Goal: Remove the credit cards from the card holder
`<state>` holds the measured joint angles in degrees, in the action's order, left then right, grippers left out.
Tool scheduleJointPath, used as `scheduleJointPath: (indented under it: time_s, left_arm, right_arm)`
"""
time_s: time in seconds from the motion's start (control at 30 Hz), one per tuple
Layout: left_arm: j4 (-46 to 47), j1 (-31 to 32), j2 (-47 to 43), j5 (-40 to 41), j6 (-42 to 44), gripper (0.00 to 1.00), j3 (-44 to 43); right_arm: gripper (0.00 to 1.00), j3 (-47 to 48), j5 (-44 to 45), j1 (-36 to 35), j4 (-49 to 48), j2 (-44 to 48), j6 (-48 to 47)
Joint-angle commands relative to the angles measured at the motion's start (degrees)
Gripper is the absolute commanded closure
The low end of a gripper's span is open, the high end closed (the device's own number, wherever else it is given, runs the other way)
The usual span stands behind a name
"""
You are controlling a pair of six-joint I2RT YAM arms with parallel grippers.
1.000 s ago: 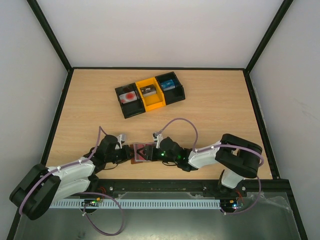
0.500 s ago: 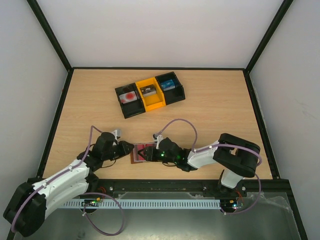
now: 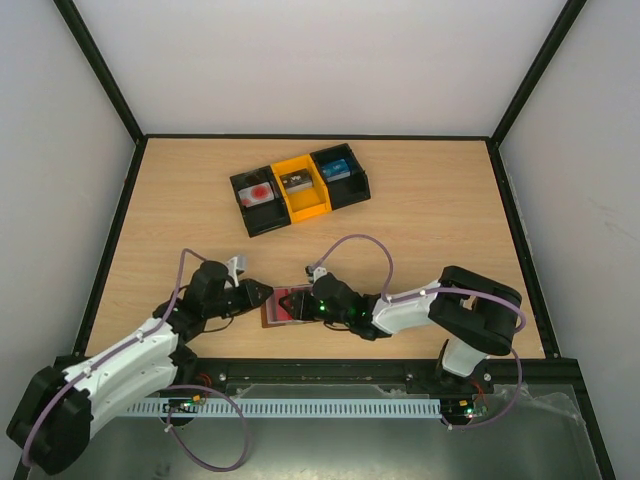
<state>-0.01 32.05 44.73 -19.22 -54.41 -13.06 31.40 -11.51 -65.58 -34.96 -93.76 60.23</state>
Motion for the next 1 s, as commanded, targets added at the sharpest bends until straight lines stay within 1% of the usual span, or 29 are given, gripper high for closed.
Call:
scheduleJointPath:
  time_s: [0.0, 0.1, 0.33, 0.6, 0.97]
  left_arm:
    - [9.33, -0.36, 4.44, -6.66, -0.87, 0.83, 3.66]
    - [10.98, -0.33, 6.38, -6.63, -0.72, 0.86, 4.61]
    - [7.42, -0.38, 6.81, -1.43, 1.49, 0.9, 5.42]
    - [10.69, -0.34, 10.3, -2.26, 1.42, 0.91, 7.49]
    - [10.38, -0.39, 12.19, -0.95, 2.08, 0.95, 7.93]
  right_arm:
    - [0.67, 2.37, 0.28, 0.16, 1.87, -1.12, -0.8]
    - [0.67, 2.79, -1.53, 0.16, 0.54, -1.92, -0.27]
    - [0.67, 4.19, 0.47, 0.15, 4.88, -3.63, -0.33]
    - [0.66, 5.53, 2.5, 0.18, 10.01, -4.87, -0.55]
    - [0.66, 6.96, 3.72, 0.14, 13.75, -5.6, -0.44]
